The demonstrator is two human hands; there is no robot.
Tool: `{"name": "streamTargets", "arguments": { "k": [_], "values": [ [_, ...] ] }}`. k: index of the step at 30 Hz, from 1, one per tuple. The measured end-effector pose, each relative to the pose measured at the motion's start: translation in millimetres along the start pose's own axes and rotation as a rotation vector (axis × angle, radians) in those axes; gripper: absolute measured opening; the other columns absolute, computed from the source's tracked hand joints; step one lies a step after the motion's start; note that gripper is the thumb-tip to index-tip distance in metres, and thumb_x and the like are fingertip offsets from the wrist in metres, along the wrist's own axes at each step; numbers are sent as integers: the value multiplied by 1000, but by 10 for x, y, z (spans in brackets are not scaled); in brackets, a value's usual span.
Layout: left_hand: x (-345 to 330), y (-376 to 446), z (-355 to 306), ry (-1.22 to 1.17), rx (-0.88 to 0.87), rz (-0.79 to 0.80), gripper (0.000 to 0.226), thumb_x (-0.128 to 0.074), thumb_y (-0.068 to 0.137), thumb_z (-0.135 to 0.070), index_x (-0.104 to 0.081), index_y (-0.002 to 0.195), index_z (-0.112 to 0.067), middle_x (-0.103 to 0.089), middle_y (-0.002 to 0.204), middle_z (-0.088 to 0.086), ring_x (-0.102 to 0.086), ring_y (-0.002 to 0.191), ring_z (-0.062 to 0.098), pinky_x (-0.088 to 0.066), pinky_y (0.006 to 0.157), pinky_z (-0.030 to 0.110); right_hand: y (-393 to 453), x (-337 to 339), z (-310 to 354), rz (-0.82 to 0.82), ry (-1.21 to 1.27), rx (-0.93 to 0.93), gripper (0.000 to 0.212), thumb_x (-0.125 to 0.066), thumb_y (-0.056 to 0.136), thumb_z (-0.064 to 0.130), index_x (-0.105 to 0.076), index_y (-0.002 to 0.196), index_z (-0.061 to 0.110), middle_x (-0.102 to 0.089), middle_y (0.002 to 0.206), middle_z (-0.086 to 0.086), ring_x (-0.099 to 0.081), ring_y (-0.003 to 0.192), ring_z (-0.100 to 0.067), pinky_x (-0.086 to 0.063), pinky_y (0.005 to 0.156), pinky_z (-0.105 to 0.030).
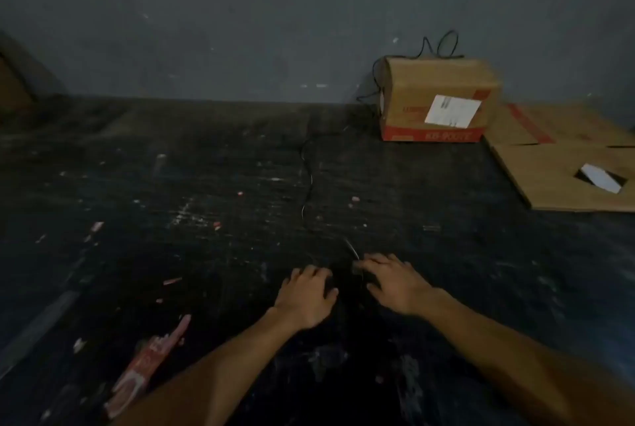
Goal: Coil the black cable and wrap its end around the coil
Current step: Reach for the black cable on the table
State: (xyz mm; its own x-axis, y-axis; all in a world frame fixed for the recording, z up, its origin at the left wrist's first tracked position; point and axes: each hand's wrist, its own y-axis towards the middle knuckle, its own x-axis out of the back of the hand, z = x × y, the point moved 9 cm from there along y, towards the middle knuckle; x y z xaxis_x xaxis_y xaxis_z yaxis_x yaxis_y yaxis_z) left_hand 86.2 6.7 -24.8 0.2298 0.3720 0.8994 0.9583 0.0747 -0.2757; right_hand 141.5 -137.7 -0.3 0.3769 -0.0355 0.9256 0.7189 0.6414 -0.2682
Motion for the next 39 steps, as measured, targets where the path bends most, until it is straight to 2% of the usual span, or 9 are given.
{"name": "streamTargets", "arguments": {
  "k": [6,12,16,20,24,28,33,36,39],
  "values": [
    [-452,-353,-31,197,-218,135,46,-44,85,-64,-53,114,-28,-43,126,4,-37,116,27,-39,98,47,-59,-505,179,175,-171,128,42,-53,92,33,-47,133,39,-24,156,-1,-25,139,-27,-30,105,-50],
    [-441,-431,-74,176,-354,33,18,-47,94,-38,-52,106,-26,-53,115,2,-46,108,25,-38,89,41,-36,-518,229,102,-179,193,14,-51,92,35,-55,105,35,-43,139,5,-33,130,-19,-31,97,-42],
    [-278,-323,43,-215,-187,60,8,-43,98,-32,-51,98,-28,-67,85,-4,-63,81,17,-50,79,40,-16,-133,138,-66,25,166,6,-47,94,35,-49,97,40,-58,110,13,-48,111,-13,-31,85,-34],
    [-18,-181,-63,-701,-77,98,27,-42,102,-28,-65,90,-21,-61,68,-4,-58,58,4,-52,66,27,27,423,-20,-249,304,113,7,-53,94,24,-54,92,32,-64,94,10,-59,87,-11,-47,79,-36],
    [236,-57,-285,-1226,15,285,32,-46,100,-30,-75,90,-18,-62,66,-2,-61,62,10,-53,70,30,49,953,-266,-409,464,26,6,-53,96,23,-57,95,27,-64,82,5,-61,73,-11,-52,64,-30],
    [697,-17,-627,-1630,-156,402,24,-59,92,-22,-74,109,-14,-65,75,0,-67,75,15,-56,80,40,-15,1405,-517,-606,542,-91,6,-55,95,27,-56,91,31,-62,71,7,-59,61,-6,-41,51,-20],
    [1194,-27,-928,-1771,-285,386,29,-62,89,-22,-72,113,-10,-67,76,2,-71,86,20,-57,81,43,-61,1561,-584,-636,563,-122,7,-55,95,28,-61,93,24,-64,76,4,-61,69,-9,-45,58,-25],
    [1387,-4,-1026,-1826,-292,341,28,-62,89,-28,-75,108,-11,-66,74,2,-71,85,21,-58,77,42,-72,1502,-515,-615,561,-89,9,-54,96,26,-62,92,24,-62,71,5,-59,63,-6,-42,58,-23],
    [1498,-13,-1122,-1841,-343,369,31,-62,90,-31,-71,115,-13,-72,86,2,-70,95,21,-55,83,45,-78,1415,-399,-579,543,-43,12,-53,96,23,-60,86,25,-61,67,3,-58,59,-5,-45,57,-25]
  ]
}}
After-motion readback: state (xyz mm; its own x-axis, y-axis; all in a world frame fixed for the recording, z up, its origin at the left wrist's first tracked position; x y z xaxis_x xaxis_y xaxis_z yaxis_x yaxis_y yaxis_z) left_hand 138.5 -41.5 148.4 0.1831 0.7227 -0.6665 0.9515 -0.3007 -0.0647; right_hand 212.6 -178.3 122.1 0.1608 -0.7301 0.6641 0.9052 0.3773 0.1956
